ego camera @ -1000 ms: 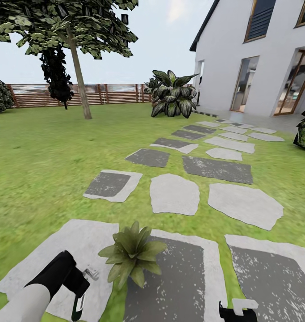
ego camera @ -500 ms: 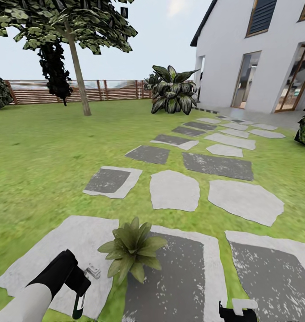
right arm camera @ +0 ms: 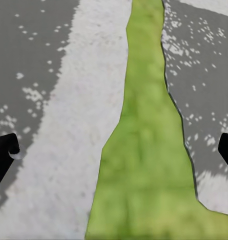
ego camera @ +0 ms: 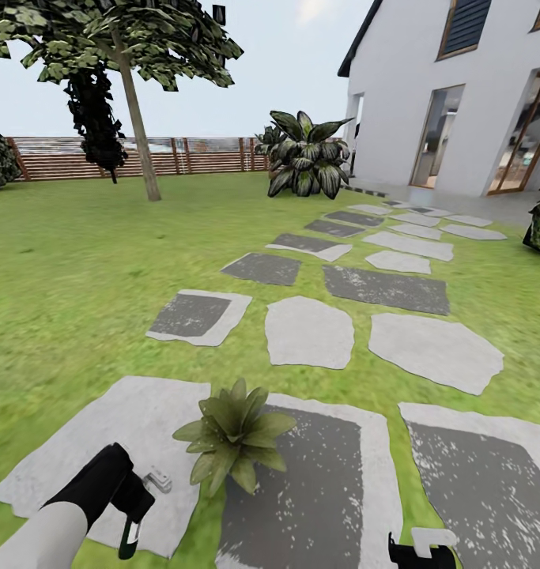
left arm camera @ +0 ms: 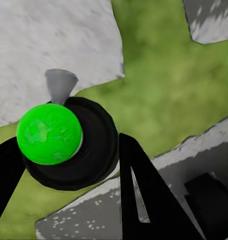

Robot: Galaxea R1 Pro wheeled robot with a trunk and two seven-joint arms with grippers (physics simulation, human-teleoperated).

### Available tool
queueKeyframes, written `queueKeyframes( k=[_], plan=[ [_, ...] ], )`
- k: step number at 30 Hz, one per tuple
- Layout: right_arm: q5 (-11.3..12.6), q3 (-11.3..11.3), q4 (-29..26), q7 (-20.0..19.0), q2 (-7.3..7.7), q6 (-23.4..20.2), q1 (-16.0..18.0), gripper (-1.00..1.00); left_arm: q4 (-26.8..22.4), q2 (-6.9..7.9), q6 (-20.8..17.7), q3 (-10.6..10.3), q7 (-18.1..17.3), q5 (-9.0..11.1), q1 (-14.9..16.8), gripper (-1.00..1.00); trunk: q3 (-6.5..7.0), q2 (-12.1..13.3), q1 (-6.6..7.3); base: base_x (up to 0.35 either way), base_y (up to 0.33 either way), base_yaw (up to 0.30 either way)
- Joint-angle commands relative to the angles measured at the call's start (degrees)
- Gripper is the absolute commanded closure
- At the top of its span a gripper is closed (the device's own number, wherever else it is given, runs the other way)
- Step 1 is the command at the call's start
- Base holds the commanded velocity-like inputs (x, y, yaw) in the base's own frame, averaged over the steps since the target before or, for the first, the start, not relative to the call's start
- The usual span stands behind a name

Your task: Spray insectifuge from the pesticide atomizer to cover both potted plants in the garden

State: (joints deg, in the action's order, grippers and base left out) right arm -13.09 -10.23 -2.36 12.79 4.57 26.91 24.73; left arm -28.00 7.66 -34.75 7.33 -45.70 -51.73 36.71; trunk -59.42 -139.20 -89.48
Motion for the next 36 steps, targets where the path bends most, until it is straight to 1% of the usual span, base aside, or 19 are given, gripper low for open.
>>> queueKeyframes(
  k=[1, 2, 3, 4, 5, 7, 13, 17, 22, 23, 24, 26, 28, 31, 32, 33, 36],
  plan=[
    [-0.61, -0.41, 0.07, 0.22, 0.02, 0.16, 0.04, -1.0, -0.05, -0.44, -0.25, 0.3, -0.32, -0.44, 0.02, 1.0, -0.05, -0.02, 0.01, 0.0, 0.0, 0.0],
    [-0.62, -0.4, 0.07, 0.22, 0.05, 0.16, 0.03, -1.0, -0.16, -1.45, -0.32, 0.35, -0.22, -0.41, 0.02, 1.0, -0.05, -0.02, 0.01, 0.0, 0.0, 0.0],
    [-0.62, -0.4, 0.08, 0.22, 0.09, 0.16, 0.04, -1.0, -0.43, -2.76, -0.36, 0.39, -0.14, -0.4, 0.02, 1.0, -0.05, -0.02, 0.01, 0.0, 0.0, 0.0],
    [-0.62, -0.4, 0.08, 0.22, 0.12, 0.16, 0.05, -1.0, -0.57, -3.67, -0.38, 0.36, -0.09, -0.42, 0.02, 1.0, -0.05, -0.02, 0.01, 0.0, 0.0, 0.0],
    [-0.62, -0.4, 0.08, 0.22, 0.16, 0.16, 0.05, -1.0, -0.77, -5.15, -0.41, 0.33, -0.03, -0.45, 0.02, 1.0, -0.05, -0.02, 0.01, 0.0, 0.0, 0.0],
    [-0.62, -0.4, 0.08, 0.23, 0.17, 0.17, 0.05, -1.0, -0.89, -5.89, -0.49, 0.43, -0.05, -0.47, 0.07, 1.0, -0.05, -0.02, 0.01, 0.0, 0.0, 0.0],
    [-0.62, -0.4, 0.08, 0.3, 0.2, 0.16, 0.04, -1.0, -0.91, -5.45, -0.9, 0.59, -0.32, -0.54, 0.11, 1.0, -0.05, -0.02, 0.01, 0.0, 0.0, 0.0],
    [-0.62, -0.4, 0.08, 0.3, 0.18, 0.16, 0.04, -1.0, -0.91, -5.45, -1.12, 0.62, -0.13, -0.56, 0.11, 1.0, -0.05, -0.02, 0.01, 0.013, 0.022, 0.0],
    [-0.62, -0.4, 0.08, 0.3, 0.18, 0.16, 0.05, -1.0, -0.76, -5.35, -1.37, 0.56, -0.34, -0.77, 0.11, 1.0, -0.05, -0.02, 0.01, 0.129, 0.247, 0.0],
    [-0.62, -0.4, 0.08, 0.3, 0.16, 0.16, 0.03, -1.0, -0.67, -4.99, -1.42, 0.57, -0.59, -0.82, 0.13, 1.0, -0.05, -0.02, 0.01, 0.076, 0.258, 0.0],
    [-0.62, -0.4, 0.08, 0.3, 0.14, 0.16, 0.04, -1.0, -0.5, -4.32, -1.44, 0.56, -1.1, -0.78, 0.18, 1.0, -0.05, -0.02, 0.01, 0.039, 0.242, 0.0],
    [-0.62, -0.4, 0.08, 0.3, 0.12, 0.16, 0.05, -1.0, -0.36, -3.61, -1.45, 0.5, -2.11, -0.8, 0.33, 1.0, -0.05, -0.02, 0.01, 0.02, 0.222, 0.0],
    [-0.62, -0.4, 0.08, 0.3, 0.0, 0.16, 0.04, -1.0, -0.24, -3.0, -1.41, 0.09, -4.73, -0.95, 0.59, 1.0, -0.05, -0.02, 0.01, 0.005, 0.09, 0.0],
    [-0.56, -0.4, 0.06, 0.3, -0.06, 0.17, 0.04, -1.0, -0.22, -2.93, -2.32, -0.08, -6.14, -1.2, 0.85, 1.0, -0.05, -0.02, 0.01, 0.001, 0.024, 0.0],
    [-0.54, -0.4, 0.02, 0.3, -0.08, 0.16, 0.03, -1.0, -0.53, -2.94, -4.12, -0.11, -6.39, -1.54, 0.94, 1.0, -0.05, -0.02, 0.01, 0.0, 0.004, 0.103],
    [-0.54, -0.4, 0.0, 0.3, -0.08, 0.16, 0.04, -1.0, -0.66, -3.0, -4.75, -0.12, -6.45, -1.66, 0.95, 1.0, -0.05, -0.02, 0.01, 0.0, 0.002, 0.184],
    [-0.54, -0.4, 0.03, 0.3, -0.08, 0.16, 0.04, -1.0, -0.8, -3.23, -5.37, -0.12, -6.5, -1.74, 0.71, 1.0, -0.05, -0.02, 0.01, 0.0, 0.001, 0.225]
  ],
)
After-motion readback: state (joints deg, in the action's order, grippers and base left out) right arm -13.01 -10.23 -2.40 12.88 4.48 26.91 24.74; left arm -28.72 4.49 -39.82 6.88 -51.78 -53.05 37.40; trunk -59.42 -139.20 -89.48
